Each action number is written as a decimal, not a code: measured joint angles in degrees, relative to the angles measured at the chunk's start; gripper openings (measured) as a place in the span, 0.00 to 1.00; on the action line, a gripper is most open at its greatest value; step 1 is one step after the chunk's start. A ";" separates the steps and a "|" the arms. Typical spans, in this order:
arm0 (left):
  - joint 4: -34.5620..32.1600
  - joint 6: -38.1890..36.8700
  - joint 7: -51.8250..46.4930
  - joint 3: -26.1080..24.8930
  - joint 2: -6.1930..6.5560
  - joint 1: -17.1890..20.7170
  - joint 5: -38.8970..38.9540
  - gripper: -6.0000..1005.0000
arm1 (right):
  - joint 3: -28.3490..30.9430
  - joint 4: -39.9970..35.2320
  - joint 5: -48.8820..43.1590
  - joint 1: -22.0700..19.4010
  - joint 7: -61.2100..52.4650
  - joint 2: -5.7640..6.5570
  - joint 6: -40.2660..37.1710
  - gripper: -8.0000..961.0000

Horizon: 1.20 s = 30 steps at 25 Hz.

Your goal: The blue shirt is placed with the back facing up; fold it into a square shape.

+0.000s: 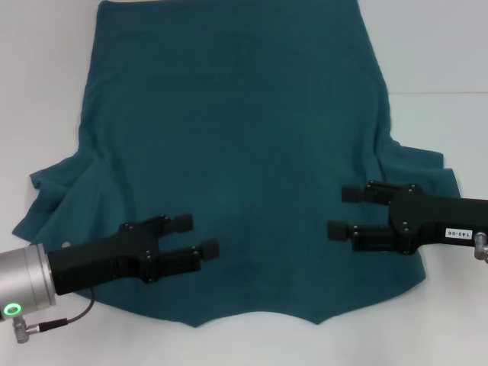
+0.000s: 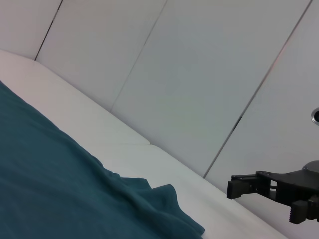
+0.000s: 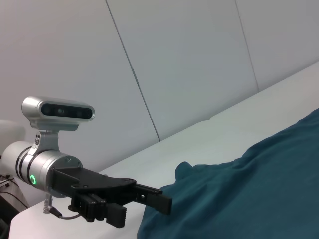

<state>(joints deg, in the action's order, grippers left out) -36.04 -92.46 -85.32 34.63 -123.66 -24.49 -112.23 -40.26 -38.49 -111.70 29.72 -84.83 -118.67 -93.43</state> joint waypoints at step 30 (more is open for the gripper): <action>-0.10 9.03 -3.17 -13.17 0.25 0.29 -0.05 0.88 | 0.38 0.43 0.60 -0.11 -0.39 -0.22 0.00 0.96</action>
<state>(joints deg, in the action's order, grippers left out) -36.14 -83.43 -88.49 21.45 -123.41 -24.20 -112.29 -39.88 -38.06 -111.11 29.61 -85.22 -118.89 -93.43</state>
